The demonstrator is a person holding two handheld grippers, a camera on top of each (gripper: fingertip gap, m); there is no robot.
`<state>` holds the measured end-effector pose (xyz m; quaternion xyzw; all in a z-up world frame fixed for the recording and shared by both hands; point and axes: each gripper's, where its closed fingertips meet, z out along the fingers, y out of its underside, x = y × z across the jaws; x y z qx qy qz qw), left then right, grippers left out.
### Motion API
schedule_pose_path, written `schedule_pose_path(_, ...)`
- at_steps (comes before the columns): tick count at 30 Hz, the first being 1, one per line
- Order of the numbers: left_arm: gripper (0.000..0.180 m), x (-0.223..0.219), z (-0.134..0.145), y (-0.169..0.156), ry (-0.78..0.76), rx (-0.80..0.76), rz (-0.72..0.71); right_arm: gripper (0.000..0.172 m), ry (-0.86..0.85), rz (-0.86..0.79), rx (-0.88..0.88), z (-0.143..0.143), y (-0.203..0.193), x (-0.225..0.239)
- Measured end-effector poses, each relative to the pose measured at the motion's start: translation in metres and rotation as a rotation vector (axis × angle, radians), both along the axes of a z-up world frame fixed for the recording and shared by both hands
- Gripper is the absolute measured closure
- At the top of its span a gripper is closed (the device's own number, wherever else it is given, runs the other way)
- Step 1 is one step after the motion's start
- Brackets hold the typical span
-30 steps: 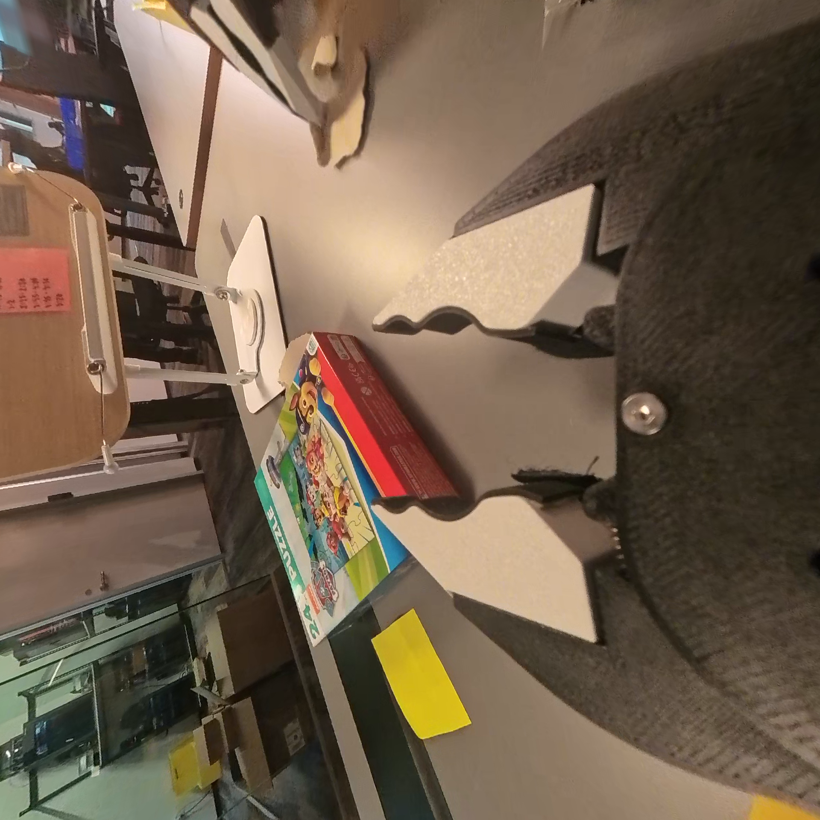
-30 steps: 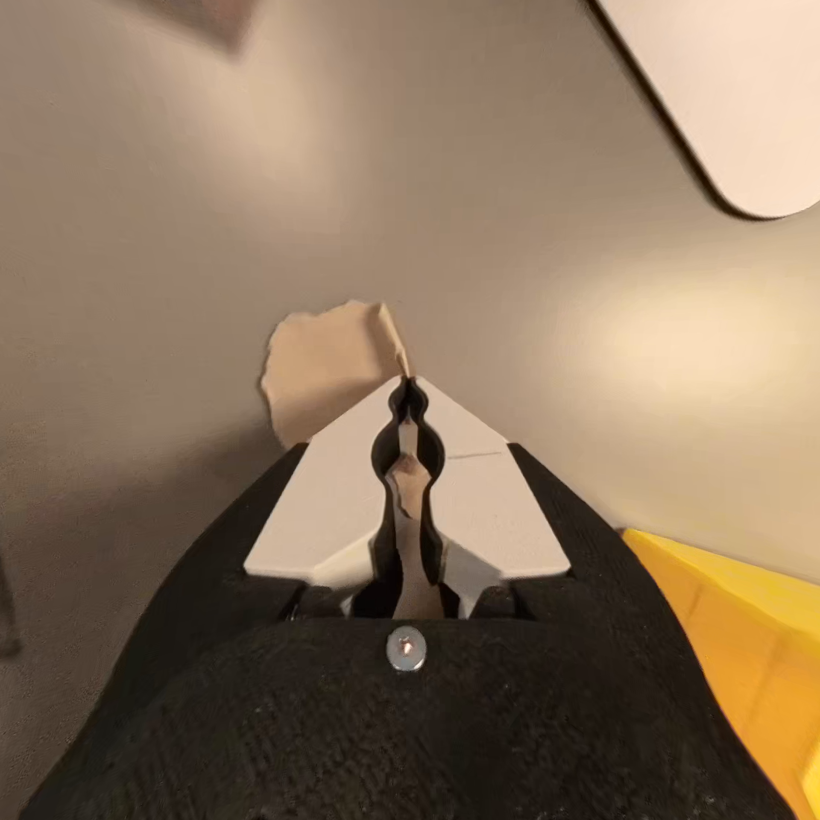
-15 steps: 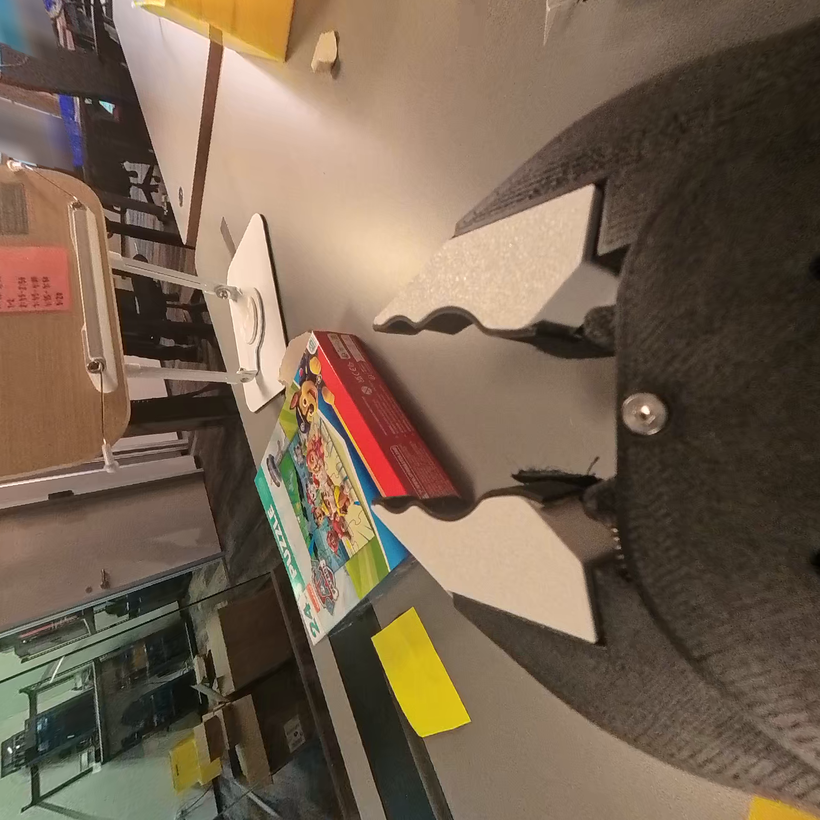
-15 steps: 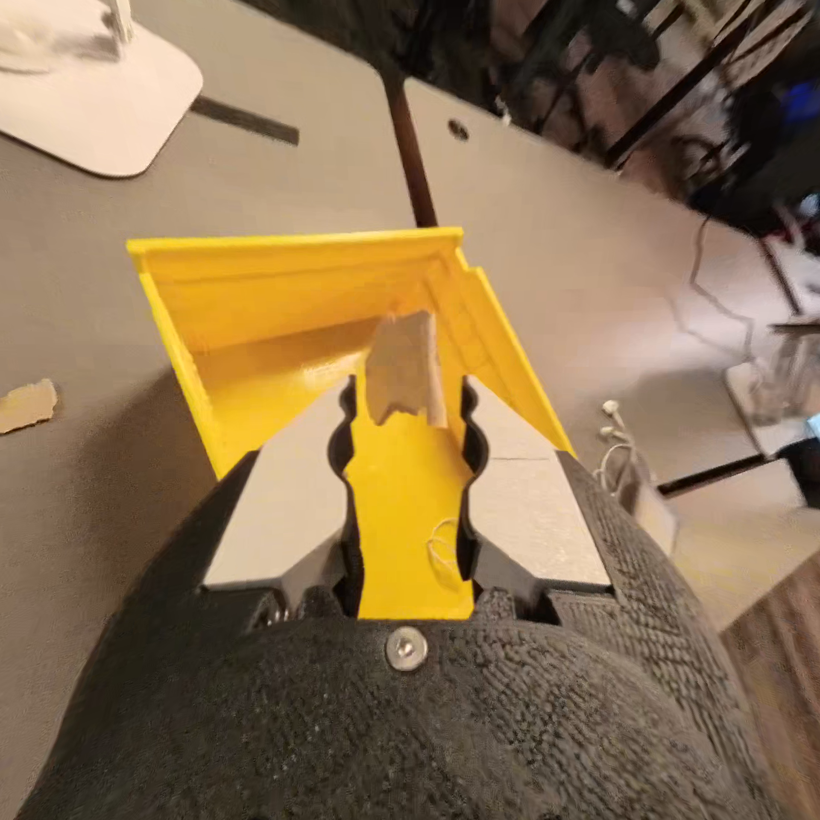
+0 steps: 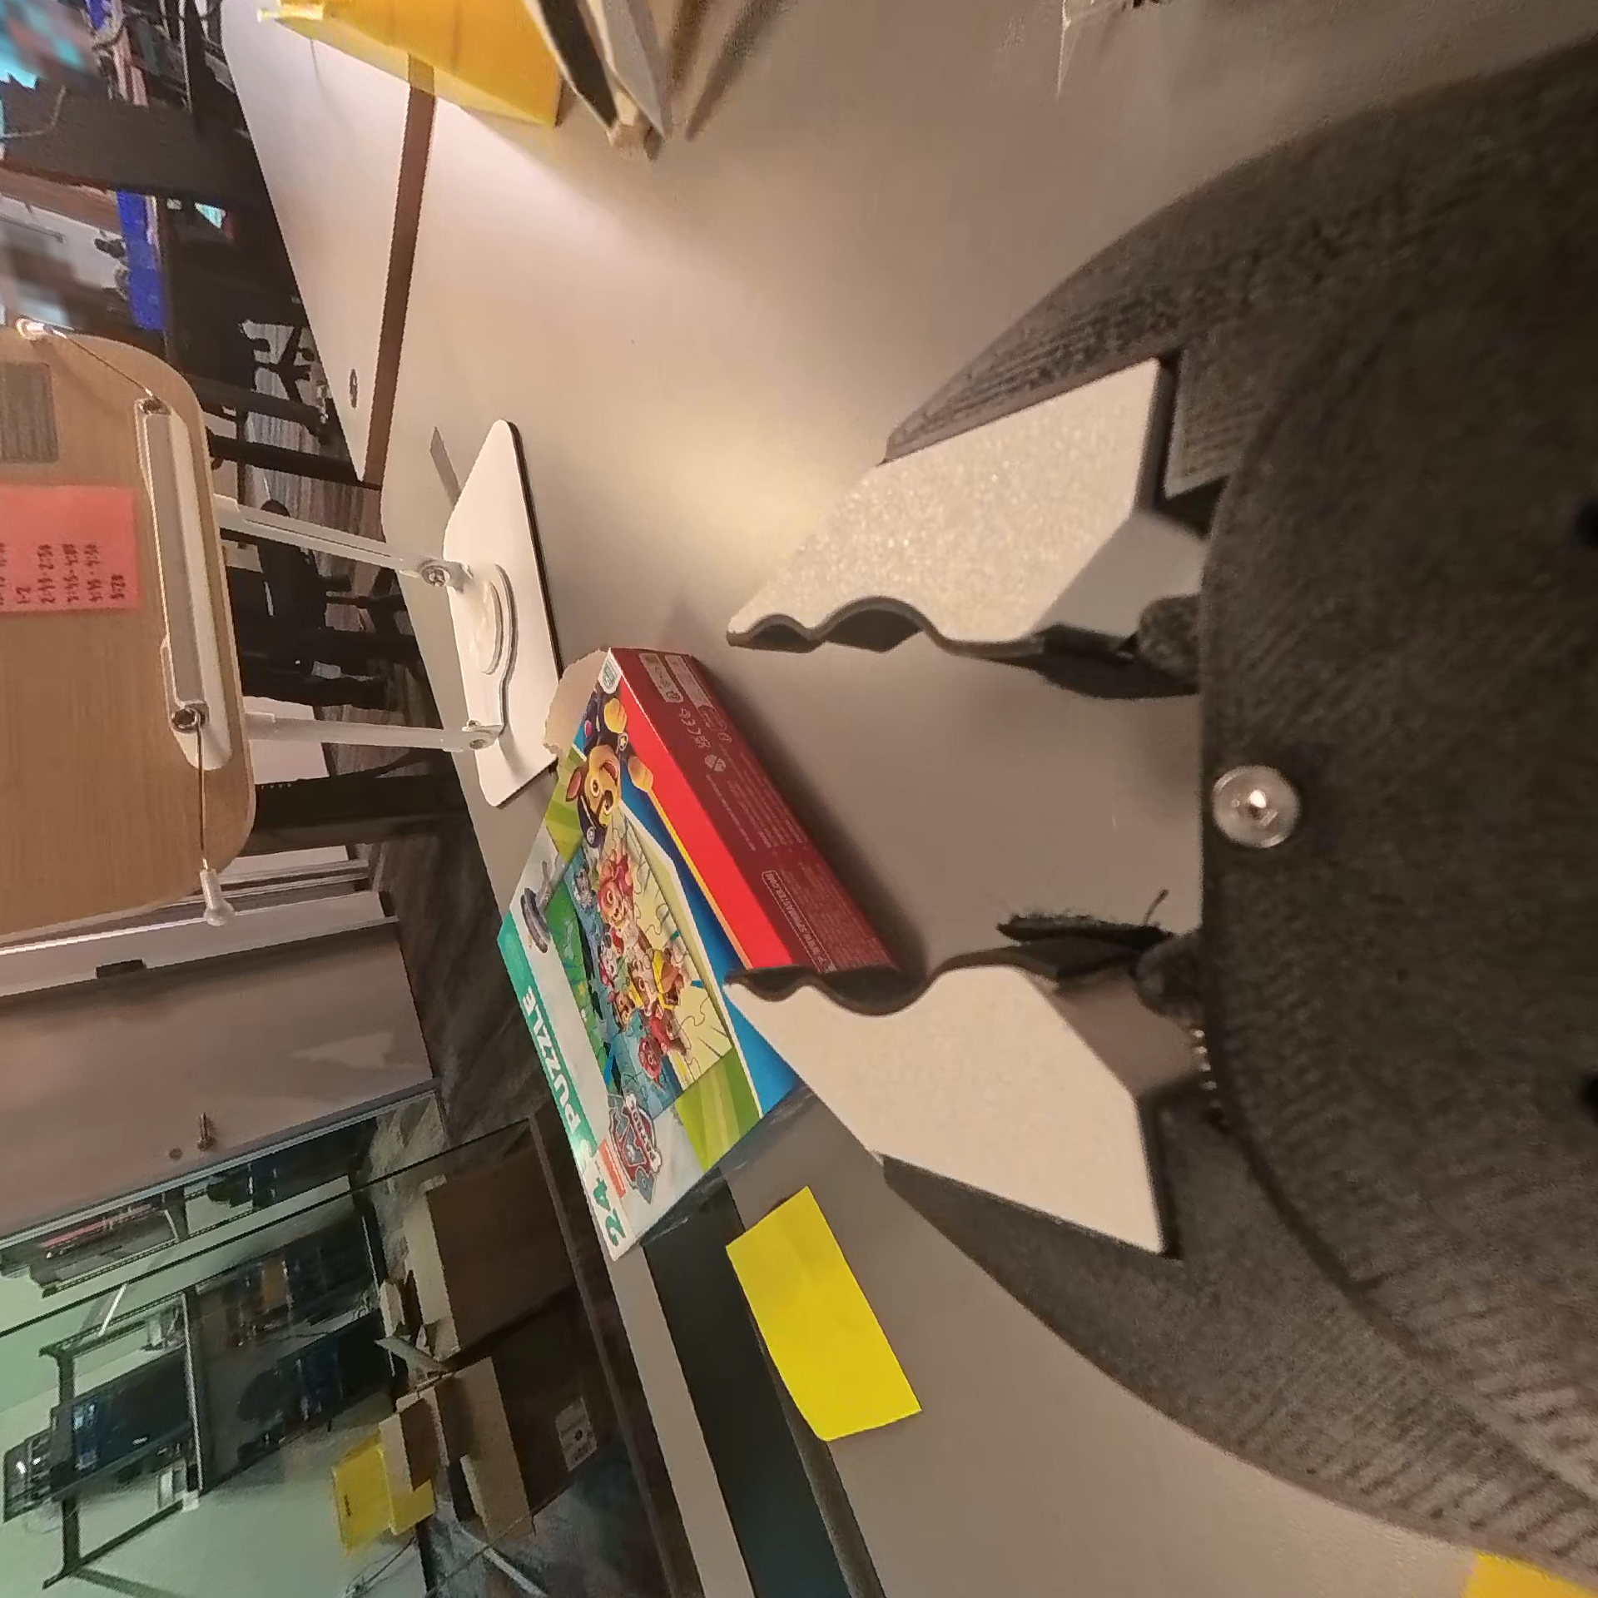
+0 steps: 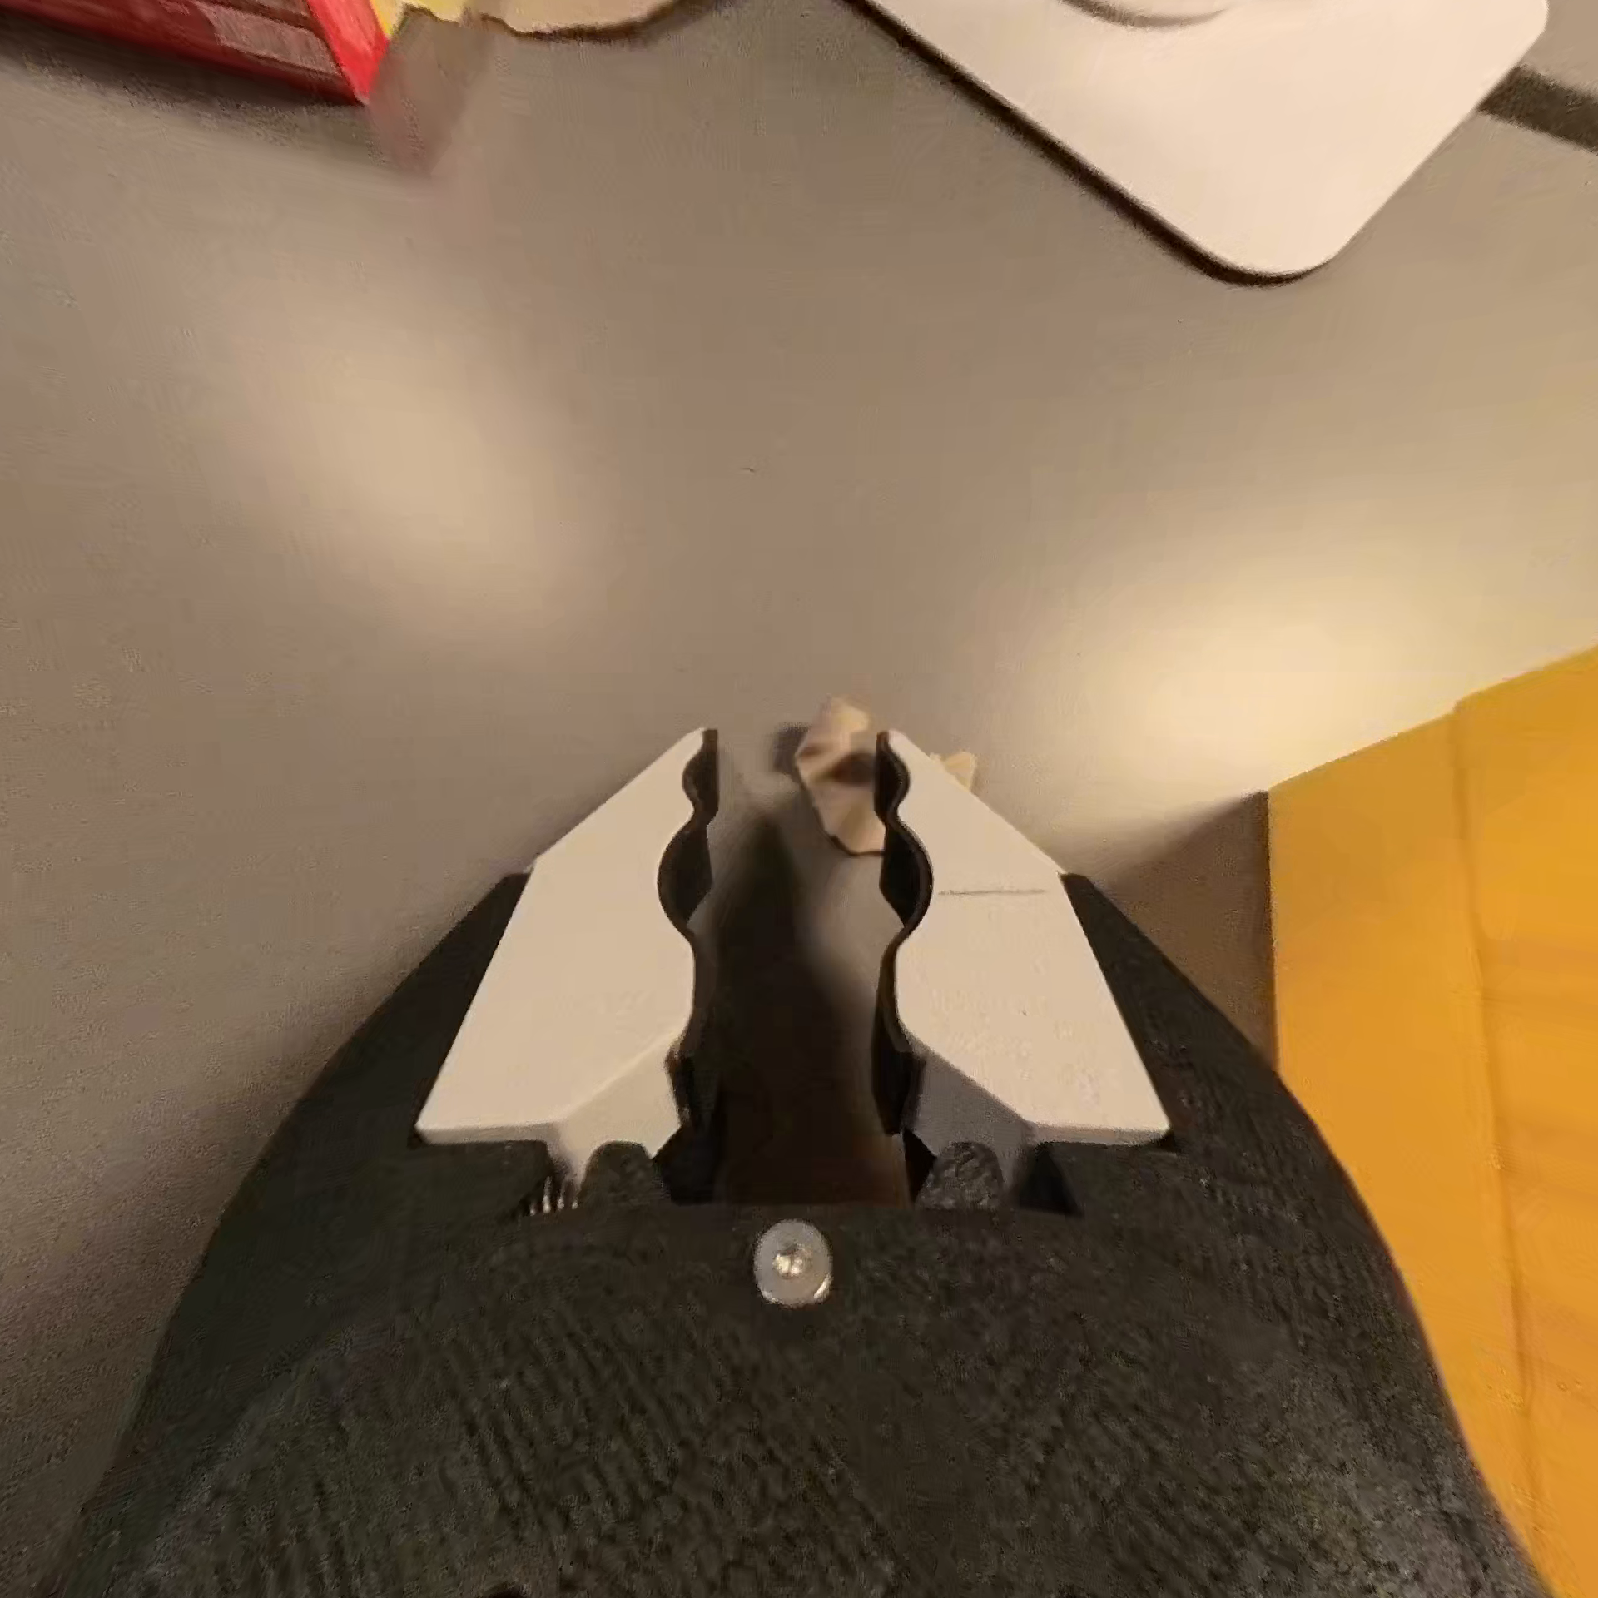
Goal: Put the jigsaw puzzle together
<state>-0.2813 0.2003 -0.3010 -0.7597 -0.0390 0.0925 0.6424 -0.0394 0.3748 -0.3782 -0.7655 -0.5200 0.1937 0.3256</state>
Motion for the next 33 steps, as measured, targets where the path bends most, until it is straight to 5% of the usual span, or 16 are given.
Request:
schedule_pose_path(3, 0.108, 0.0, 0.0, 0.0, 0.0, -0.002, 0.0, 0.172, 0.005, -0.065, 0.002, -0.004, 0.009, 0.003)
schedule_pose_path(7, 0.108, 0.001, 0.0, 0.001, 0.002, -0.003, -0.002, 0.172, -0.059, -0.061, 0.075, 0.003, 0.011, 0.007)
schedule_pose_path(10, 0.108, 0.0, 0.0, 0.001, 0.002, -0.002, -0.002, 0.172, 0.074, -0.131, 0.314, 0.067, 0.024, 0.018)
schedule_pose_path(14, 0.108, 0.0, 0.0, 0.001, 0.0, -0.001, -0.002, 0.172, 0.199, -0.435, 0.707, 0.172, 0.06, 0.089)
schedule_pose_path(17, 0.108, 0.0, 0.0, 0.001, -0.001, -0.002, -0.001, 0.172, 0.031, -0.578, 0.6, 0.157, 0.093, 0.138)
schedule_pose_path(20, 0.108, 0.0, 0.0, 0.001, -0.003, 0.001, -0.003, 0.114, -0.062, -0.645, 0.436, 0.128, 0.11, 0.162)
schedule_pose_path(22, 0.108, 0.0, 0.0, 0.001, -0.002, 0.002, -0.003, 0.103, 0.006, -0.624, 0.467, 0.137, 0.106, 0.157)
schedule_pose_path(25, 0.108, 0.001, 0.0, 0.001, 0.0, 0.002, -0.003, 0.103, 0.137, -0.503, 0.565, 0.16, 0.083, 0.126)
schedule_pose_path(28, 0.108, 0.001, 0.001, 0.001, 0.004, 0.004, -0.004, 0.111, 0.326, -0.156, 0.643, 0.176, 0.028, 0.063)
schedule_pose_path(30, 0.108, 0.001, 0.001, 0.001, 0.005, 0.006, -0.004, 0.11, 0.396, 0.183, 0.575, 0.161, -0.035, 0.019)
schedule_pose_path(33, 0.108, 0.001, 0.001, 0.001, 0.0, 0.007, -0.004, 0.099, 0.411, 0.672, 0.246, 0.115, -0.149, -0.016)
